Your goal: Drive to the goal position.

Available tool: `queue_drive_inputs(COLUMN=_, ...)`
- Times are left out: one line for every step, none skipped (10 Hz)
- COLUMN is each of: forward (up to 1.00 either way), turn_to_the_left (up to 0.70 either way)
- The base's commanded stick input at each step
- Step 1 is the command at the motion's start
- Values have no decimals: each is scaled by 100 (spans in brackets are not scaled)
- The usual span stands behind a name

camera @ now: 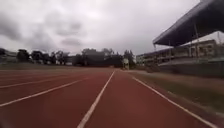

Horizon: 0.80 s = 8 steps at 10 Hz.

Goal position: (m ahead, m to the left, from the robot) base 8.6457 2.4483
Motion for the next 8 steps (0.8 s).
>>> queue_drive_inputs(forward=50, turn_to_the_left=0)
queue_drive_inputs(forward=50, turn_to_the_left=0)
queue_drive_inputs(forward=50, turn_to_the_left=0)
queue_drive_inputs(forward=50, turn_to_the_left=0)
queue_drive_inputs(forward=50, turn_to_the_left=0)
queue_drive_inputs(forward=50, turn_to_the_left=0)
queue_drive_inputs(forward=50, turn_to_the_left=0)
queue_drive_inputs(forward=50, turn_to_the_left=0)
